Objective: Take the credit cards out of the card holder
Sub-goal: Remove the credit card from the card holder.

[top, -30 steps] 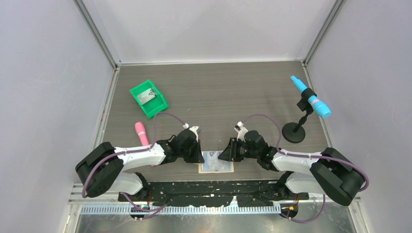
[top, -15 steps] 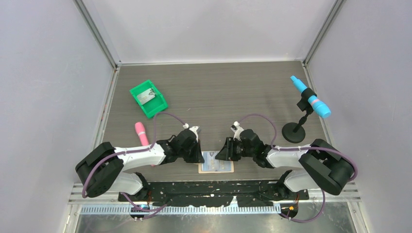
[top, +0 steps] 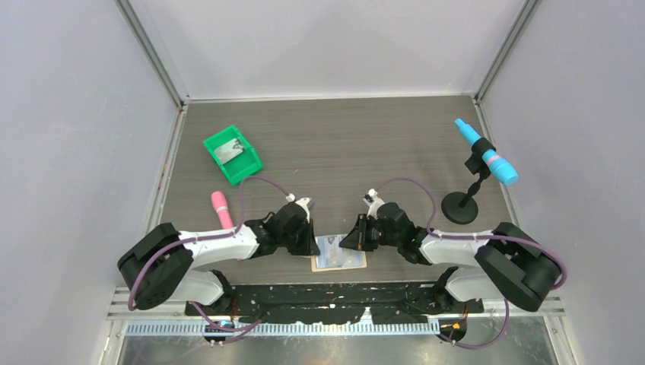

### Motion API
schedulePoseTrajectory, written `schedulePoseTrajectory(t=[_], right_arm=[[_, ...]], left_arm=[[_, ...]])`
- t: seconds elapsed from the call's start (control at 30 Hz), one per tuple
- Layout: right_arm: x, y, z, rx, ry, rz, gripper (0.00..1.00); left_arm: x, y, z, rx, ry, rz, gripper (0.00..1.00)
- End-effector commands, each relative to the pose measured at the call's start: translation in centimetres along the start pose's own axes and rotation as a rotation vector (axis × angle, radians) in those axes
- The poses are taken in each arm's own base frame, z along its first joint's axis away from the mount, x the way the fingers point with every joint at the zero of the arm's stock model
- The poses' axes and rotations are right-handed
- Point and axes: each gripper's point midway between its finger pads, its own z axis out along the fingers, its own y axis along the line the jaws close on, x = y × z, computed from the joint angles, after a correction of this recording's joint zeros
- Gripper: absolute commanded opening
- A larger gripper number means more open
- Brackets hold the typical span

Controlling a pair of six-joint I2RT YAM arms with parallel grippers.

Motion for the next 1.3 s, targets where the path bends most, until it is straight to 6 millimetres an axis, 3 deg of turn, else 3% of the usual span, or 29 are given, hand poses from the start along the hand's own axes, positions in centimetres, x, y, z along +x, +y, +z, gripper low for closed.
schedulePoseTrajectory(t=[0.0, 0.1, 0.2, 0.37, 0.57, 0.77, 1.1, 1.2, 1.27], right_arm=[[-1.3, 1.0, -1.4, -0.009, -0.079, -0.048, 0.05], [-1.7, 0.5, -2.6, 0.049, -0.103, -0.06, 0.05], [-2.9, 1.3, -4.3, 0.055, -0.162, -0.091, 0.05], [-4.1, 2.4, -6.3, 0.054, -0.228, -0.098, 0.05], [-5.0, 6.4, -7.8, -0.142, -0.303, -0.044, 0.05], [-6.0, 10.0, -10.1, -0.349, -0.399, 0.018, 0.05], [-7.3, 12.0, -13.5, -0.528, -0.534, 0.103, 0.05], [-7.1, 12.3, -13.5, -0.541, -0.519, 0.106, 0.05], [-6.7, 12.2, -13.3, -0.542, -0.502, 0.099, 0.05]], left_arm=[[0.7, 1.0, -0.4, -0.038, 0.018, 0.008, 0.04], [0.0, 0.0, -1.1, -0.017, 0.003, 0.014, 0.05], [-0.9, -1.2, -2.0, 0.017, -0.021, 0.018, 0.08], [-2.3, -3.6, -4.0, 0.093, -0.067, 0.024, 0.24], [-4.0, -7.1, -6.9, 0.243, -0.145, 0.016, 0.5], [-4.9, -9.6, -9.0, 0.393, -0.216, -0.007, 0.62], [-5.9, -14.2, -11.2, 0.683, -0.261, -0.063, 0.62], [-6.4, -15.2, -11.8, 0.739, -0.272, -0.065, 0.53], [-6.4, -15.7, -12.2, 0.768, -0.272, -0.065, 0.37]])
